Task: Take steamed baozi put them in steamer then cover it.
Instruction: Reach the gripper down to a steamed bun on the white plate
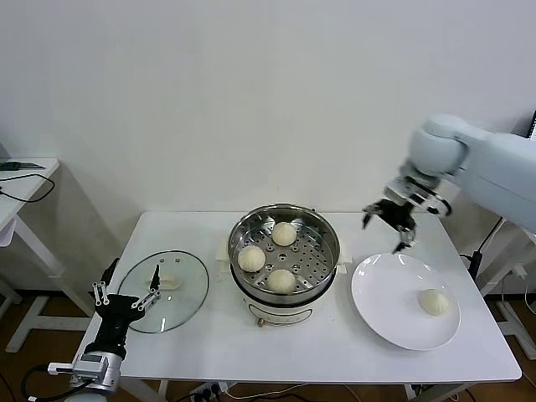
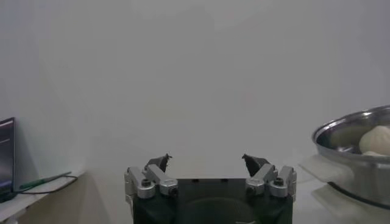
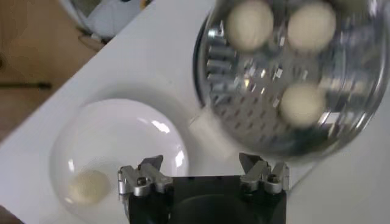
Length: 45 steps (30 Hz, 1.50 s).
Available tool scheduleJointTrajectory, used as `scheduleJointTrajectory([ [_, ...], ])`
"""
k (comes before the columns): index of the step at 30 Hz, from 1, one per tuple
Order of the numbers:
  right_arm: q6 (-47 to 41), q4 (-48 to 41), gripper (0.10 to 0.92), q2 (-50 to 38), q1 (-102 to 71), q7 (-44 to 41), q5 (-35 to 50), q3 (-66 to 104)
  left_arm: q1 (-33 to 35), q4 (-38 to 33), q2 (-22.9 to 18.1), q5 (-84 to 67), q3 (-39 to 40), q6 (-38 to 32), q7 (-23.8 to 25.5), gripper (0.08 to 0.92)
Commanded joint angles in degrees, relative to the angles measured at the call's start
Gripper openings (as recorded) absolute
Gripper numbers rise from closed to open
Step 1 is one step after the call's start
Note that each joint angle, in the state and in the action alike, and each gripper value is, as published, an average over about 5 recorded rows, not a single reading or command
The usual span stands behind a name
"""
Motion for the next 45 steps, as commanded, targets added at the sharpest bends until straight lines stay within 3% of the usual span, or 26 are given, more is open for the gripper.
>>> scheduleJointTrajectory([
  [1,-5.6,-4.3,0.823,-12.4,-17.4,0.7,-5.7,12.7,0.1,0.0,-0.1,0.6,1.0,0.0,-0.1,0.823],
  [15,-6.1,-8.5,0.823,-12.3,-41.8,5.5,-14.6,34.8,1.1,-0.5,-0.1,2.0,2.4,0.1,-0.3,0.823],
  [45,-7.6,-13.2,0.823,-3.8,-48.3,11.2,-21.2,39.6,0.6,0.5,-0.3,2.5,3.1,0.2,-0.6,0.823],
])
